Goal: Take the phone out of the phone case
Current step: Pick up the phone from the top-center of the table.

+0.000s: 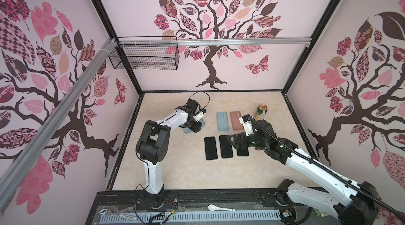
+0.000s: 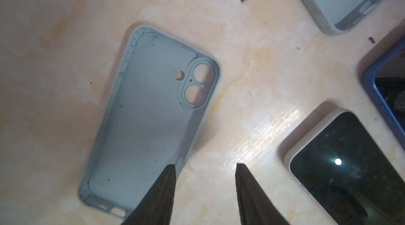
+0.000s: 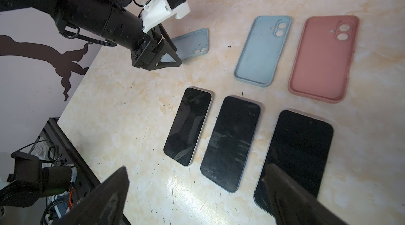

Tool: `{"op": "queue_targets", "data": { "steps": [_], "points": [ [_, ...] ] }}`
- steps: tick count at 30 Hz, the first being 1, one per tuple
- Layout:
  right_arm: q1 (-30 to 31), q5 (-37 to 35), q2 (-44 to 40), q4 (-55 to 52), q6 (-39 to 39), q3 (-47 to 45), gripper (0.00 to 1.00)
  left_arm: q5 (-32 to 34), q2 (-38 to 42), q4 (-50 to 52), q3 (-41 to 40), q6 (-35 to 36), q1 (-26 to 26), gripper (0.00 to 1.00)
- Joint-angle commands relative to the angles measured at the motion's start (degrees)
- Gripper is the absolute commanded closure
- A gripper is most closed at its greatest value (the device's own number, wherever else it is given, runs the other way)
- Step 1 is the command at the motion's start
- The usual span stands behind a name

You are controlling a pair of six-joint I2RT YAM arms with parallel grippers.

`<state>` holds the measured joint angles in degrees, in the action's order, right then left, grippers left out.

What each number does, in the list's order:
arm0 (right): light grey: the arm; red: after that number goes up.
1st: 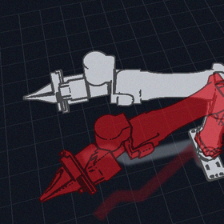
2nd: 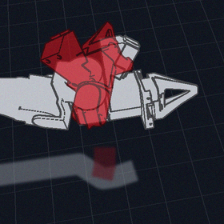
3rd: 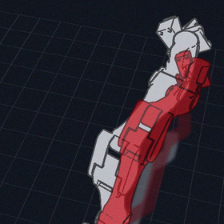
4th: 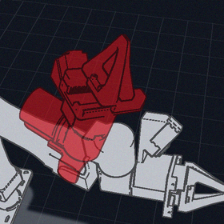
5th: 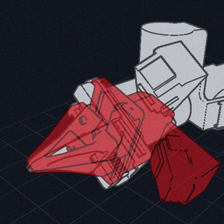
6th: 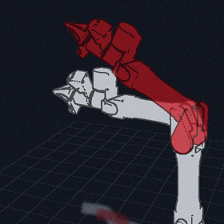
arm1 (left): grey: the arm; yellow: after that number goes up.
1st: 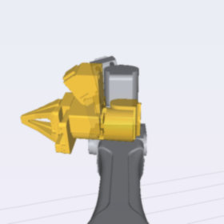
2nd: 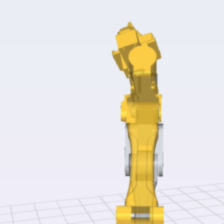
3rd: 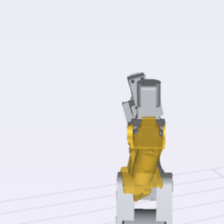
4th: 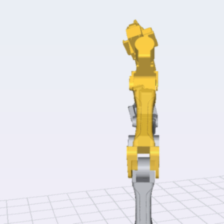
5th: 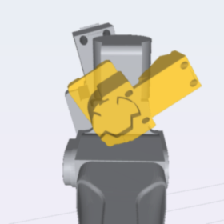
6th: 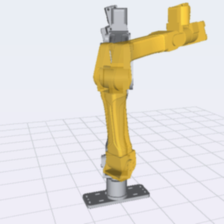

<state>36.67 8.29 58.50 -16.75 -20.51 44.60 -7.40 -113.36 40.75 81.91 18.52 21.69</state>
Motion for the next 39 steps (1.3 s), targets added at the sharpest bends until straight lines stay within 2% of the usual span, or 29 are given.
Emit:
{"op": "queue_targets", "data": {
  "steps": [1, 3, 11, 24, 30, 34, 37, 39],
  "points": [
    [-0.1, -0.6, -1.46, -1.96, 0.74, 0.04, 0.01, 1.23, -1.89, 1.67, 3.8, 2.15, -0.16, 0.52],
    [-0.12, -0.47, -1.52, -2.18, 0.73, 0.05, 0.01, 1.34, -3.31, 2.21, 5.43, 2.65, -0.25, 0.52],
    [-0.18, -0.92, -1.46, -3.11, 1.33, -0.04, 0.01, 1.04, -7.45, 4.73, 9.38, 3.95, -0.34, 0.62],
    [-0.18, -1.07, -1.21, -3.68, 1.33, 0.3, 0.01, 1.05, -9.42, 6.33, 10.02, 5.25, -0.34, 0.66],
    [-0.11, -1.6, -1.2, -3.9, 1.24, 0.42, 0.01, 1.24, -9.78, 6.27, 9.98, 5.29, -0.38, 0.77],
    [-0.1, -2.51, -0.81, -3.9, 0.97, 0.57, 0.01, 1.19, -9.62, 5.94, 9.89, 4.87, -0.34, 0.88],
    [-0.12, -6.15, -0.11, -3.9, -0.63, 0.74, 0.01, 1.33, -8.87, 4.11, 8.74, 3.52, -0.25, 0.99],
    [-0.15, -9.54, 0.66, -4.15, -2.07, 1.14, 0.01, 1.19, -8.32, 3.44, 8.25, 2.66, -0.16, 1.0]
  ]
}}
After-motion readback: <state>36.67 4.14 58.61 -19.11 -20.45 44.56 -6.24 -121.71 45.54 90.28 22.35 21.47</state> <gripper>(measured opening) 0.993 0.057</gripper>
